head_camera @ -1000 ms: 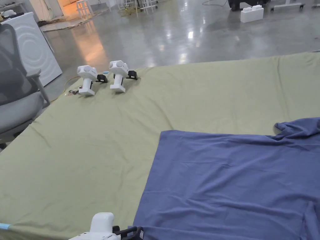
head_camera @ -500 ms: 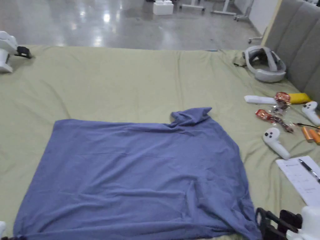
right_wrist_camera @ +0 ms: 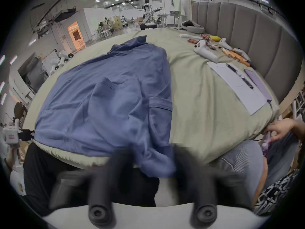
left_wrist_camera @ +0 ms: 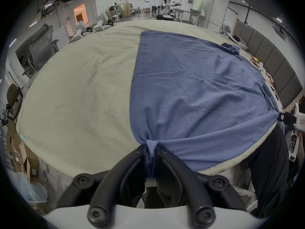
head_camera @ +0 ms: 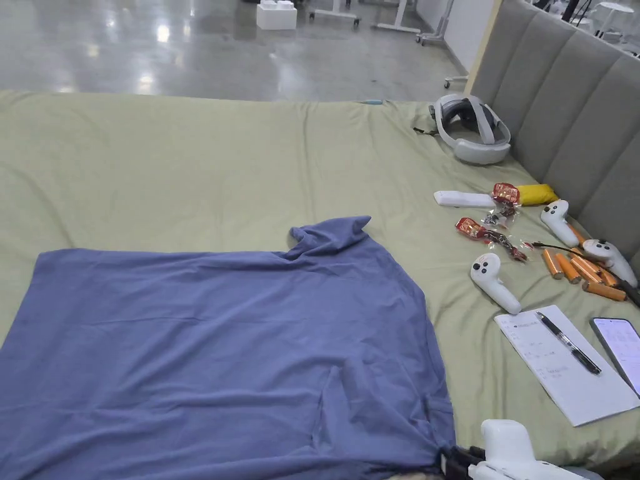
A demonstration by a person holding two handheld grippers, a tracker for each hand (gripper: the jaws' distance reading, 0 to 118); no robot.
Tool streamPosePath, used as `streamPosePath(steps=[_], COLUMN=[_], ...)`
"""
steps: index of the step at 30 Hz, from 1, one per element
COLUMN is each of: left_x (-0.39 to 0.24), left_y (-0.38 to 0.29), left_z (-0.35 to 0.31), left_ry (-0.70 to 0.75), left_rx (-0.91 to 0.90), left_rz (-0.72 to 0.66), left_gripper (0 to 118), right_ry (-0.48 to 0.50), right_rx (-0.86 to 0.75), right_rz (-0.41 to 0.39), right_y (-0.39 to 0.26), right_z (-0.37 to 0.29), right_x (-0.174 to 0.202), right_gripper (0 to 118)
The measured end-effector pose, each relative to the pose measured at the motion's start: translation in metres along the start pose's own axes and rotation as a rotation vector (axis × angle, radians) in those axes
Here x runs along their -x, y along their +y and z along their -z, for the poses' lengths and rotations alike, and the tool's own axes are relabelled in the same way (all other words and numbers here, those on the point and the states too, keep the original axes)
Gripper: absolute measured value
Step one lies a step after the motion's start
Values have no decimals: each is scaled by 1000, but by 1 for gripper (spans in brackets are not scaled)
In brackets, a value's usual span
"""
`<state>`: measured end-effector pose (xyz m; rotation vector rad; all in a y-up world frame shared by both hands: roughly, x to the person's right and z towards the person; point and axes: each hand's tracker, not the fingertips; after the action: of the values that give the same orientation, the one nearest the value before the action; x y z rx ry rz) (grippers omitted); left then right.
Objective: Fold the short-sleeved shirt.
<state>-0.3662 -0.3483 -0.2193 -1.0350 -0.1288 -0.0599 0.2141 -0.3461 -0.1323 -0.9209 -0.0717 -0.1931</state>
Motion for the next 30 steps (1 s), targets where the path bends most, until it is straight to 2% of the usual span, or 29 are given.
streamPosePath(steps=[1,6,9,11,15,18,21,25,30], left_x=[-1,-1,4,10,20,25,28,33,27], left_y=[0,0,5,13,50,94,144,203,238], left_z=[-1,-5,-19,-35,-62,-63,-45,2,63], left_ry=[-1,-7,-30,-80,-114,-128,-119,-116,-86], left_rx=[0,-4,-16,-75,-200,-237,-252,-196,-95], left_rz=[-6,-34,-53,-120,-182,-189,-176,-202,-196], left_gripper=[14,14,14,13,13,13,13,13,13], right_ry=[-20,-5,33,46,67,65,52,3,-42], right_rx=[-12,11,-45,-101,-157,-188,-191,-103,0], right_rz=[1,0,85,127,156,147,131,132,102], right_y=[-1,2,5,12,44,85,133,184,209], right_z=[3,4,-6,-13,-16,-4,20,72,130], right_x=[2,4,-1,-3,-1,5,14,21,30], right_gripper=[9,9,9,9,9,9,9,9,9])
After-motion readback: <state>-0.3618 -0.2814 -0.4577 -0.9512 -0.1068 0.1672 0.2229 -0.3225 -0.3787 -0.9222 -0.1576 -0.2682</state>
